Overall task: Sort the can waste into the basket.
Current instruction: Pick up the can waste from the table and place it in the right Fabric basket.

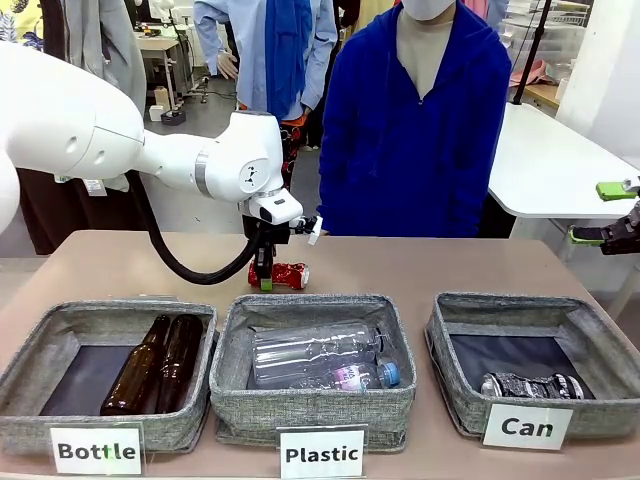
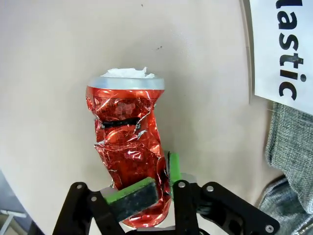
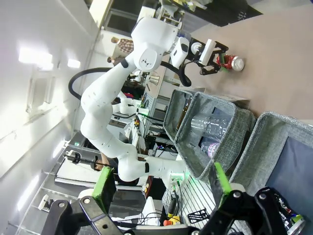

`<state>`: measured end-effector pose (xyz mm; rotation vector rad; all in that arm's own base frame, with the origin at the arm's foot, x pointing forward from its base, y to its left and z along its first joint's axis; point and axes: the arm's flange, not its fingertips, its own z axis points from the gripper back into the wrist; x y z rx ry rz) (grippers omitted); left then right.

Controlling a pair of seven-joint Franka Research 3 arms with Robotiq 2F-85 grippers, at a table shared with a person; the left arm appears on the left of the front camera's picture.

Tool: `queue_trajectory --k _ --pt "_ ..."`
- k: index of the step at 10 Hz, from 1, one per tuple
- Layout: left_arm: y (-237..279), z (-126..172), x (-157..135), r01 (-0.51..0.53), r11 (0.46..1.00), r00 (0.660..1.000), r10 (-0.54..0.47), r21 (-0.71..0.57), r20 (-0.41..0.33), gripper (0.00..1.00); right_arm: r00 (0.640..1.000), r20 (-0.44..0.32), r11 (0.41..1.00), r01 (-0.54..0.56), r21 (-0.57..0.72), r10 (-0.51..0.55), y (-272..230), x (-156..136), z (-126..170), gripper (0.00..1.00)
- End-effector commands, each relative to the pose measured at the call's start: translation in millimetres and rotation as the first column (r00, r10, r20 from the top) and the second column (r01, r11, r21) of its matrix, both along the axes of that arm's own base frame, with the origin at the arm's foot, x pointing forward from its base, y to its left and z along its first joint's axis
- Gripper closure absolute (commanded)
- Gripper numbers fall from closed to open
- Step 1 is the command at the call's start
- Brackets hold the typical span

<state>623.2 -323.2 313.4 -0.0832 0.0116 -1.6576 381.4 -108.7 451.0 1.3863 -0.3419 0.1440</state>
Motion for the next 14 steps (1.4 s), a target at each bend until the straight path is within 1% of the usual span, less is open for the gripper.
queue_trajectory --k 1,8,11,12,13,14 --pt "3 -3 2 0.009 1.0 1.0 -0.009 0.026 -0.002 1.0 1.0 0.016 1.0 -0.013 -0.002 0.013 -2 -1 1 0.0" --pt "3 -3 2 0.004 1.0 1.0 -0.004 0.021 -0.001 1.0 1.0 0.016 1.0 -0.013 -0.002 0.013 -2 -1 1 0.0" --pt "4 3 -1 -0.002 1.0 1.0 0.002 0.008 0.008 1.0 1.0 0.016 1.0 -0.013 -0.002 0.013 -2 -1 1 0.0" --pt "5 7 -3 -0.004 1.0 1.0 0.004 -0.002 -0.005 1.0 1.0 0.016 1.0 -0.013 -0.002 0.013 -2 -1 1 0.0" --pt "5 10 -5 -0.003 1.0 1.0 0.003 -0.012 -0.003 0.41 1.0 0.016 1.0 -0.013 -0.002 0.013 -2 -1 1 0.0" --pt "4 12 -5 -0.007 1.0 1.0 0.007 -0.015 0.006 0.41 1.0 0.016 1.0 -0.013 -0.002 0.013 -2 -1 1 0.0"
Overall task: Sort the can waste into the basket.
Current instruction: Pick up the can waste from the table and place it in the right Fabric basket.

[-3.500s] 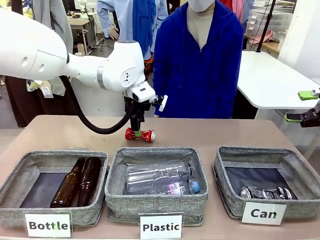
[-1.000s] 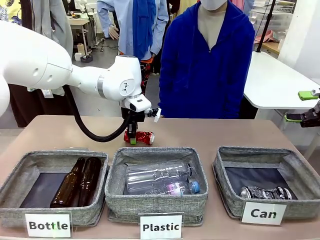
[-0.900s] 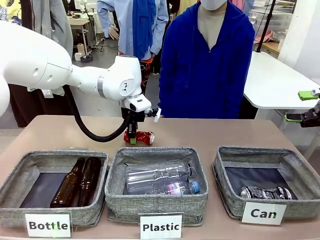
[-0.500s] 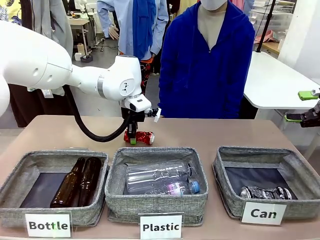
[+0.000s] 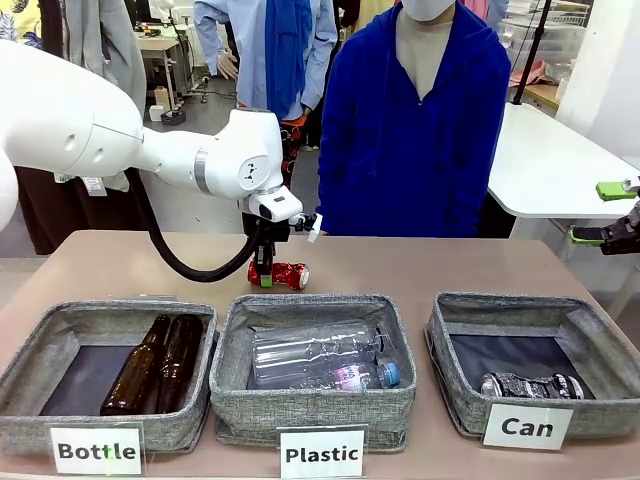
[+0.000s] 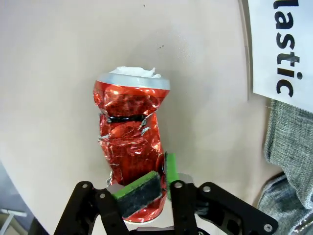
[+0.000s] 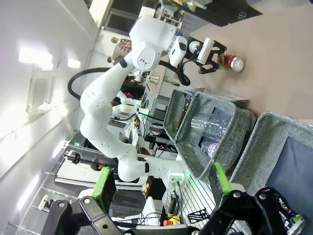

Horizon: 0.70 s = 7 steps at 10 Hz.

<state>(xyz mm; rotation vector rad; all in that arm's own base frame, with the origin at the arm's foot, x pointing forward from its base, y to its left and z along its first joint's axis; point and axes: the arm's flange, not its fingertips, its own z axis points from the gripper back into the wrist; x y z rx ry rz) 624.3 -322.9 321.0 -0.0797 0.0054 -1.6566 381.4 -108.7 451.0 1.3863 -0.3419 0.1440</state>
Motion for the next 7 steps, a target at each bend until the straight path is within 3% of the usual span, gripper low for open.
queue_trajectory --k 1,2,3,7 --pt "4 5 -7 -0.004 1.0 1.0 0.004 -0.014 0.002 0.0 1.0 0.016 1.0 -0.013 -0.002 0.013 -2 -1 1 0.0" --pt "3 7 -8 -0.007 1.0 1.0 0.007 -0.011 0.01 0.36 1.0 0.016 1.0 -0.013 -0.002 0.013 -2 -1 1 0.0" --pt "3 11 -9 -0.005 1.0 1.0 0.005 -0.011 0.016 0.0 1.0 0.016 1.0 -0.013 -0.002 0.013 -2 -1 1 0.0" --pt "6 37 -20 -0.004 1.0 1.0 0.004 -0.025 0.013 0.0 1.0 0.016 1.0 -0.013 -0.002 0.013 -2 -1 1 0.0"
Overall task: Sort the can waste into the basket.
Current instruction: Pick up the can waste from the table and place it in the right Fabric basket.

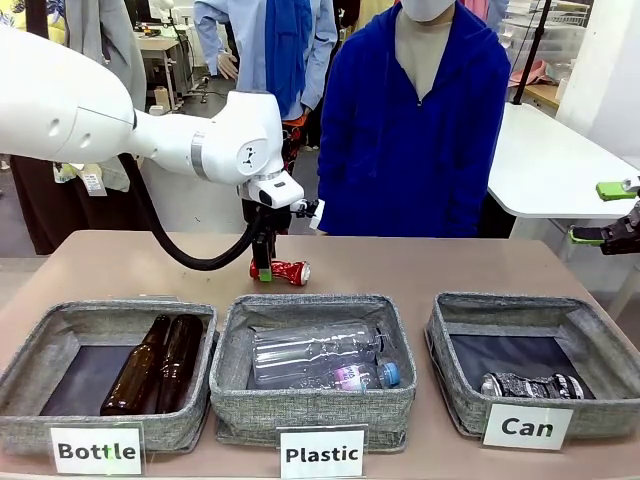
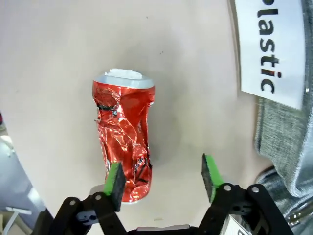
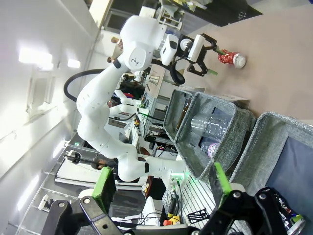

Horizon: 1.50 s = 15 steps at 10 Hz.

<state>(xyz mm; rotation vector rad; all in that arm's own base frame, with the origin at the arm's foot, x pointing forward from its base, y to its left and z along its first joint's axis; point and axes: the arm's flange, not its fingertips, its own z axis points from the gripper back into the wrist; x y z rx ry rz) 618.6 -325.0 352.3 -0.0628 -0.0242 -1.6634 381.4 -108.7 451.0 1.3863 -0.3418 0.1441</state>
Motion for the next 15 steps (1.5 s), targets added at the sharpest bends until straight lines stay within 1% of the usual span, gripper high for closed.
queue_trajectory --k 1,4,5,7,9,11,12,13,14,15 --pt "9 13 -18 -0.014 1.0 1.0 0.013 -0.015 -0.024 0.0 1.0 0.016 1.0 -0.013 -0.002 0.013 -2 -1 1 0.0" --pt "13 38 -23 -0.024 0.999 1.0 0.024 -0.035 0.017 0.0 1.0 0.016 1.0 -0.013 -0.002 0.013 -2 -1 1 0.0" --pt "13 54 -26 -0.02 0.999 0.998 0.022 -0.04 0.051 0.0 1.0 0.016 1.0 -0.013 -0.002 0.013 -2 -1 1 0.0" --pt "14 75 -35 0.027 0.998 0.997 -0.022 -0.064 0.077 0.0 1.0 0.016 1.0 -0.013 -0.002 0.013 -2 -1 1 0.0" --pt "15 77 -34 0.038 0.997 0.997 -0.033 -0.062 0.077 0.0 1.0 0.016 1.0 -0.013 -0.002 0.013 -2 -1 1 0.0" --pt "13 70 -33 0.053 0.998 0.996 -0.049 -0.042 0.079 0.0 1.0 0.016 1.0 -0.013 -0.002 0.013 -2 -1 1 0.0" --pt "13 61 -30 0.064 0.997 0.995 -0.061 -0.032 0.077 0.0 1.0 0.016 1.0 -0.013 -0.002 0.013 -2 -1 1 0.0" --pt "17 45 -25 0.077 0.996 0.996 -0.074 -0.041 0.055 0.0 1.0 0.016 1.0 -0.013 -0.002 0.013 -2 -1 1 0.0" --pt "16 24 -19 0.07 0.997 0.996 -0.067 -0.039 0.06 0.0 1.0 0.016 1.0 -0.013 -0.002 0.013 -2 -1 1 0.0" --pt "13 4 -13 0.083 0.996 0.995 -0.081 -0.028 0.065 0.0 1.0 0.016 1.0 -0.013 -0.002 0.013 -2 -1 1 0.0"
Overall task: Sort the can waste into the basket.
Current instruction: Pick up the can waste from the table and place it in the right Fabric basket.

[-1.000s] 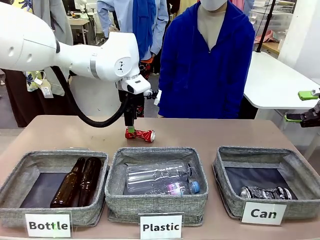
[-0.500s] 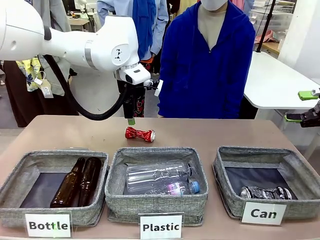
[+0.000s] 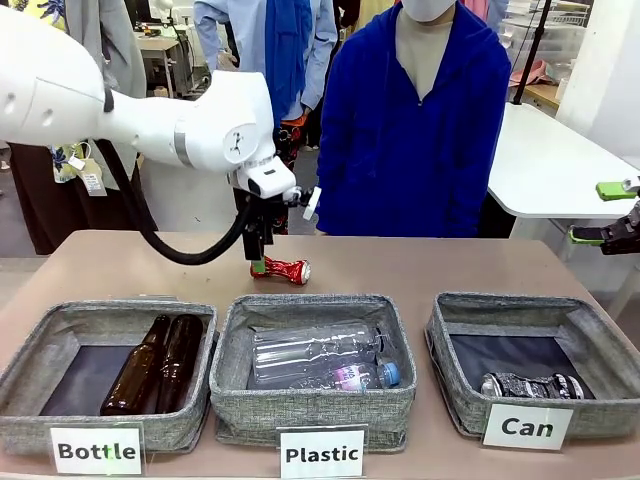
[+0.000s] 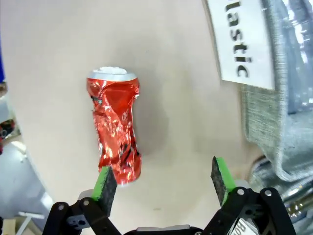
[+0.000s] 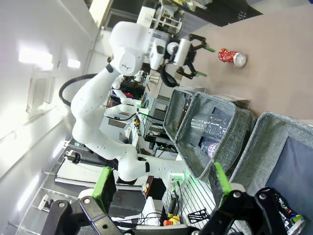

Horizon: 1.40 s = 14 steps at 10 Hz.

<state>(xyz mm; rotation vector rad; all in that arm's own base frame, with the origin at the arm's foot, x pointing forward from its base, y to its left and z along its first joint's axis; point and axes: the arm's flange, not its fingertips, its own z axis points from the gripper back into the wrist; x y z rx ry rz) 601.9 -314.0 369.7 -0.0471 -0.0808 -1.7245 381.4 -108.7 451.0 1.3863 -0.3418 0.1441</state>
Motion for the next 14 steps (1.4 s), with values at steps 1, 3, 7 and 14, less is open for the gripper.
queue_trajectory --k 1,3,7,14 --pt "2 -27 7 0.025 1.0 0.999 -0.025 0.008 0.021 0.0 1.0 0.016 1.0 -0.013 -0.002 0.013 -2 -1 1 0.0" --pt "1 -42 9 0.03 1.0 1.0 -0.03 0.001 0.01 0.0 1.0 0.016 1.0 -0.013 -0.002 0.013 -2 -1 1 0.0" --pt "-12 -63 16 0.03 0.998 0.999 -0.029 0.06 -0.025 0.0 1.0 0.016 1.0 -0.013 -0.002 0.013 -2 -1 1 0.0" --pt "-19 -54 19 0.015 1.0 0.999 -0.015 0.012 0.049 0.0 1.0 0.016 1.0 -0.013 -0.002 0.013 -2 -1 1 0.0"
